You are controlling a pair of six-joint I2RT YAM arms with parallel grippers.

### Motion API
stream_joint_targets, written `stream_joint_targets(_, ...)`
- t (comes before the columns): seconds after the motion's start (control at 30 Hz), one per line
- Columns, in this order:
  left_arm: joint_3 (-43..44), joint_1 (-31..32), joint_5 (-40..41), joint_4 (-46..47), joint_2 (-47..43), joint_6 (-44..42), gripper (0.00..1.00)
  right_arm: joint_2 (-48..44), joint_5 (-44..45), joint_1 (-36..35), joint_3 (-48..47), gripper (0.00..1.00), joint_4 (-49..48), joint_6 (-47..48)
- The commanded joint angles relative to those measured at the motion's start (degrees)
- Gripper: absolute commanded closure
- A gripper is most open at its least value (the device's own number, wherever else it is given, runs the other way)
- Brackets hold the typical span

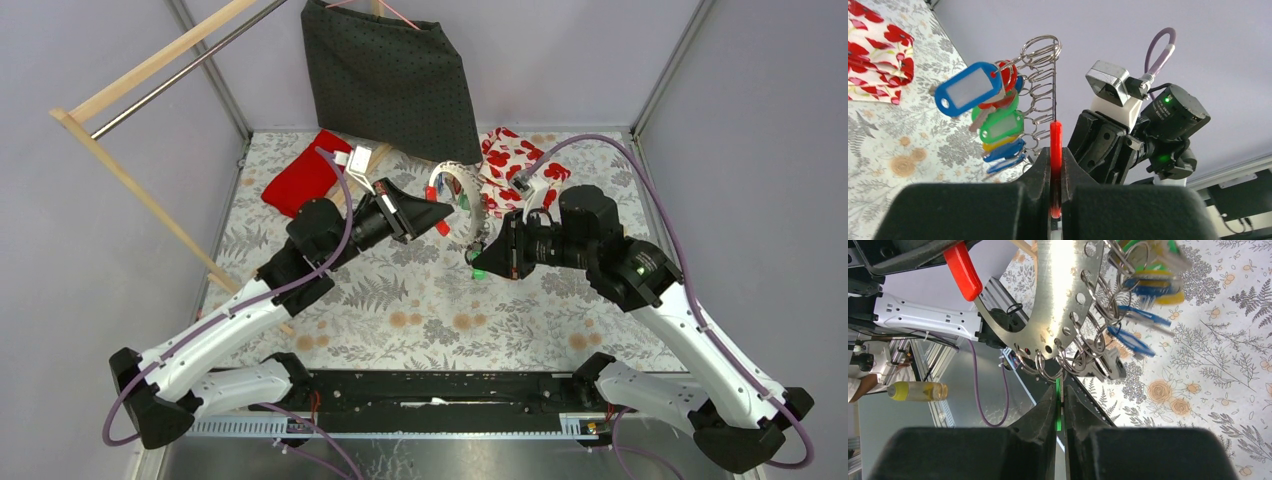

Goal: Remove the keys from the keyring

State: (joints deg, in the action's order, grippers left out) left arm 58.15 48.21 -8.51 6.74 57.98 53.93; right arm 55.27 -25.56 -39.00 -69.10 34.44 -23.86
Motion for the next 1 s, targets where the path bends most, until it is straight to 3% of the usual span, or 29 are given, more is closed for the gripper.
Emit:
stream_joint_targets(0.0, -1.45, -0.46, 0.92, 8.34, -0.67, 7.85, 1.0, -1.29, -0.42, -0.29, 0.89, 1.0, -3.35, -0.33)
stream_joint_targets(0.6, -6.1, -0.49, 4.03, 15.54, 3.53, 25.71, 1.0, -3.37, 2.95, -0.3, 6.72, 0.97, -10.7, -0.71)
stream_joint_targets(0.97, -7.39, -0.49, 7.19, 16.54, 2.76, 29.71, 1.0, -4.73, 5.43, -0.28, 7.84, 0.9, -11.21, 0.45)
